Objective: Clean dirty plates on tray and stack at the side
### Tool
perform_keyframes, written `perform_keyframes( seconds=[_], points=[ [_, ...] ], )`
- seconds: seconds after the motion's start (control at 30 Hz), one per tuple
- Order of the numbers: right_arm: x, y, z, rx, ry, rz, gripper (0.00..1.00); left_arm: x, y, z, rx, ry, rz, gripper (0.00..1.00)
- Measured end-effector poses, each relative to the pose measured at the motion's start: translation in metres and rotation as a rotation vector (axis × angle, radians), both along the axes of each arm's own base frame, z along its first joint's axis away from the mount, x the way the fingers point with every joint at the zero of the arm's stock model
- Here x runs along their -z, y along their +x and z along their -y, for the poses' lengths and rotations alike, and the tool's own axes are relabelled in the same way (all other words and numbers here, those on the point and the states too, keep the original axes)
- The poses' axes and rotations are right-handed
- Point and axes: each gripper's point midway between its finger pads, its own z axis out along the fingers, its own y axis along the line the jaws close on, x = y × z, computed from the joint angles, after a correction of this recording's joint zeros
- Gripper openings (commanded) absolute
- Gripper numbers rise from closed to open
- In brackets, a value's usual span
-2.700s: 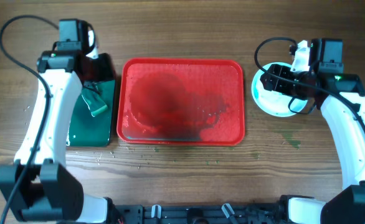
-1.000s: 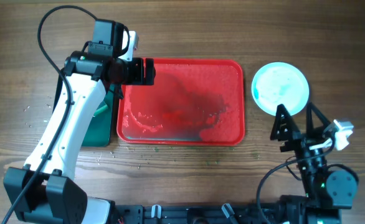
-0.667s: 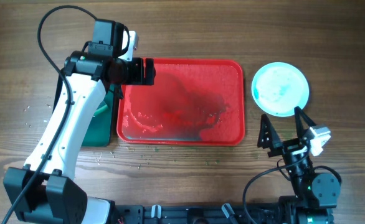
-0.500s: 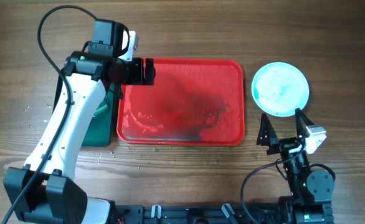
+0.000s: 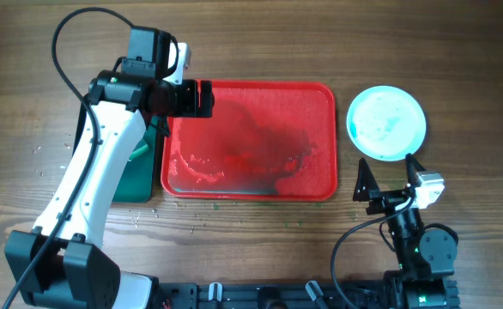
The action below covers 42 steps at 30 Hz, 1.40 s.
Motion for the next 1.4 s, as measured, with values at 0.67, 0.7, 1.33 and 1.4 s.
perform_keyframes(
  seconds=[0.67,0.7,1.33,1.4],
  points=[
    [0.0,0.0,0.0,0.0,0.0,0.0,1.0,-0.012,0.008,0.001,0.037,0.011,0.076,1.0],
    [0.0,0.0,0.0,0.0,0.0,0.0,1.0,-0.023,0.015,0.003,0.052,0.006,0.151,1.0],
    [-0.001,0.0,0.001,0.003,0.0,0.003,1.0,-0.039,-0.112,-0.066,-0.066,-0.038,1.077,1.0],
    [-0.001,0.0,0.001,0.003,0.0,0.002,1.0,-0.036,-0.117,-0.07,-0.079,-0.032,1.103,1.0]
  ],
)
